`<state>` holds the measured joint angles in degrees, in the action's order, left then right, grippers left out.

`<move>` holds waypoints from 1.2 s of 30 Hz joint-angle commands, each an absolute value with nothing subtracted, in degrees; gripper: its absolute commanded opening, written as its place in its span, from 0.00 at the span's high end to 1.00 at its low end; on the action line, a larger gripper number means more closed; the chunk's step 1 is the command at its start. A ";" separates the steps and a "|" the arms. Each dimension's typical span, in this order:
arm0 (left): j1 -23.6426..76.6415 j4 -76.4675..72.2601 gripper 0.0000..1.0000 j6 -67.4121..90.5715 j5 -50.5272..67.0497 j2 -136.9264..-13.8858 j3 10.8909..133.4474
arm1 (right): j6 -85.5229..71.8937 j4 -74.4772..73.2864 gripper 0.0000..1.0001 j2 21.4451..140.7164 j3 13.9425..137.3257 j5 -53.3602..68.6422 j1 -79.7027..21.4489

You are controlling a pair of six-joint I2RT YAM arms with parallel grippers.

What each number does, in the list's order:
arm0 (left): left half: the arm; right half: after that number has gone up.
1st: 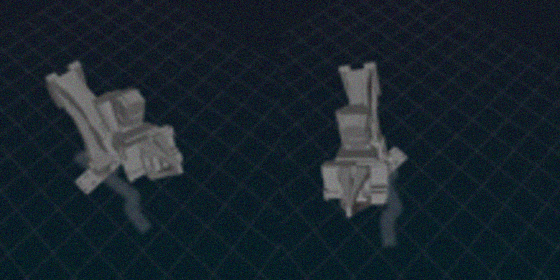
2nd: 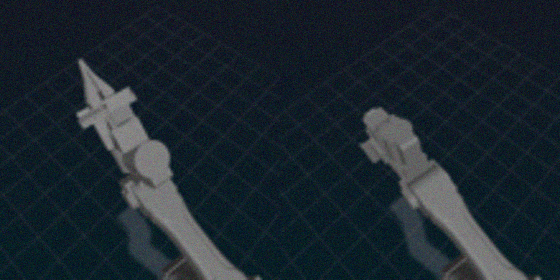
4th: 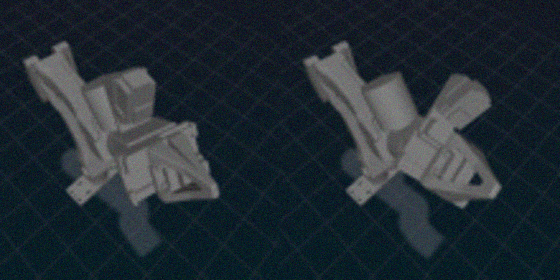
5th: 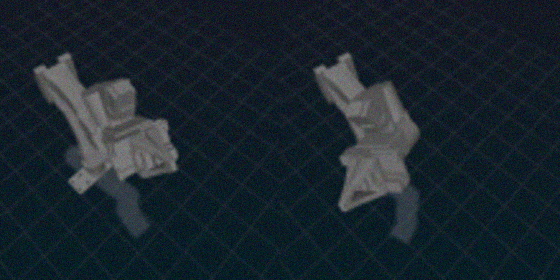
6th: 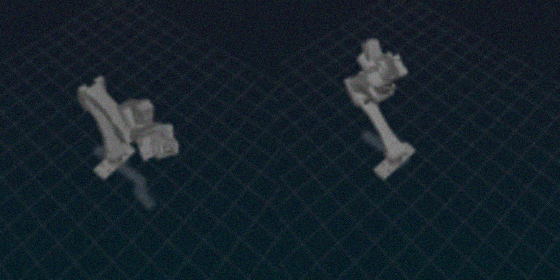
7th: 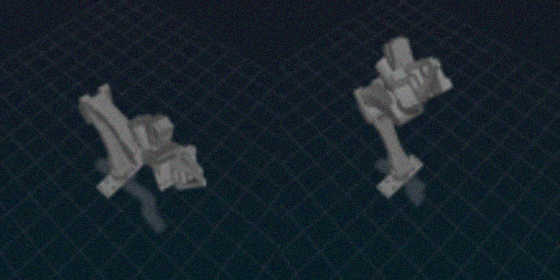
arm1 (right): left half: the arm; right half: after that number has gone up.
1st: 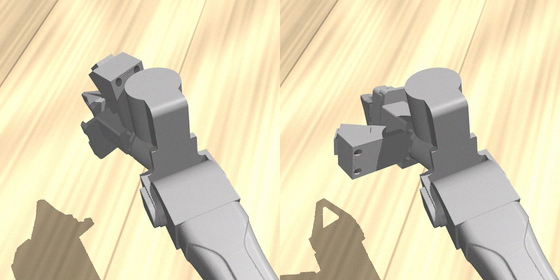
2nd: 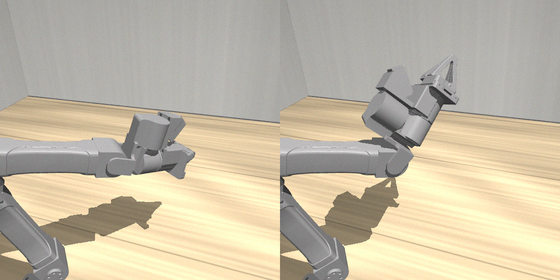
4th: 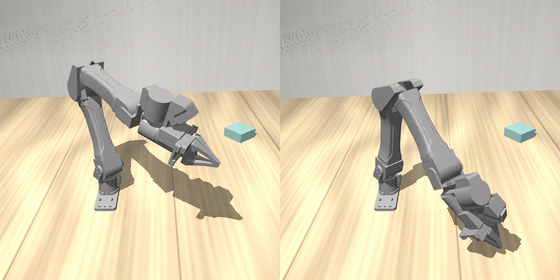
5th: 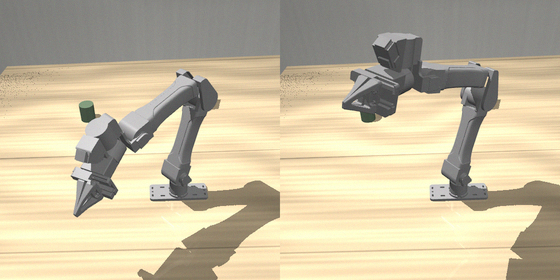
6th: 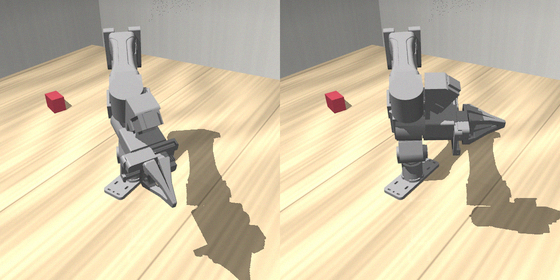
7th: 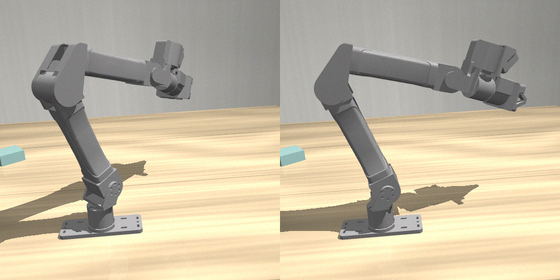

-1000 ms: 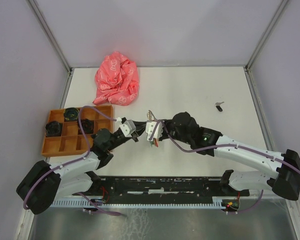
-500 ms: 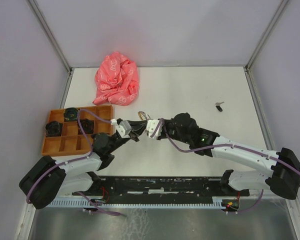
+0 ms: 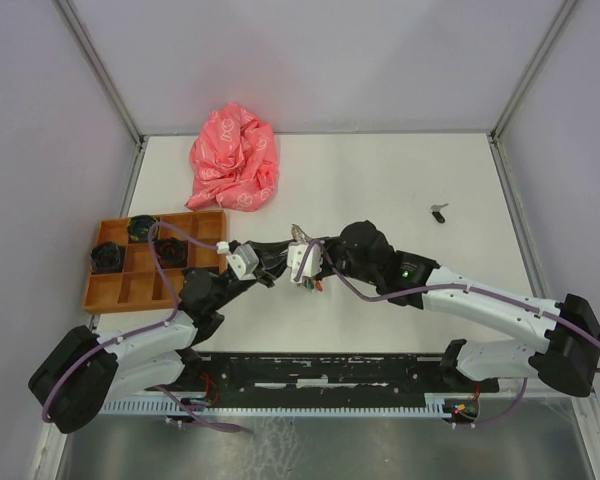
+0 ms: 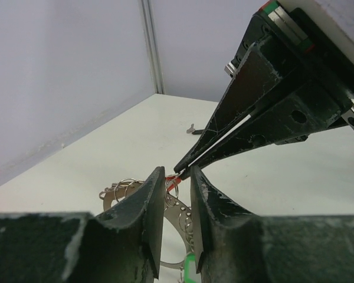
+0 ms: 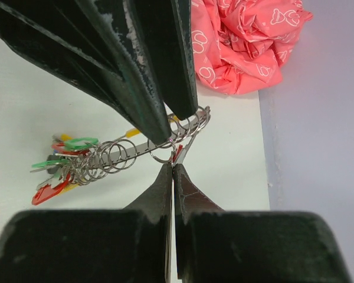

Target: Put the keys on the keyring

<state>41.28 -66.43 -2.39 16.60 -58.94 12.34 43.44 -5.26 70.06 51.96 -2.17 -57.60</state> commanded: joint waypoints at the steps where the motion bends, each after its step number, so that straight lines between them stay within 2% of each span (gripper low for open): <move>1: 41.56 -61.68 0.67 -4.75 17.80 -56.70 12.64 | 47.52 -7.31 0.99 70.73 58.16 -2.81 -57.54; 5: 41.49 -56.50 0.60 -6.39 20.32 -56.55 14.03 | 48.92 -9.87 0.99 71.49 59.68 -1.85 -57.50; 10: 41.48 -52.55 0.58 -9.15 19.64 -57.41 15.22 | 49.74 -12.04 0.99 72.06 60.77 -1.24 -57.53; 21: 41.40 -52.82 0.58 -8.64 18.53 -60.51 17.84 | 50.19 -12.48 0.99 71.81 60.67 0.18 -57.57; 36: 41.39 -51.44 0.66 -8.18 20.77 -63.07 20.16 | 50.36 -12.57 0.99 70.82 60.35 2.50 -57.62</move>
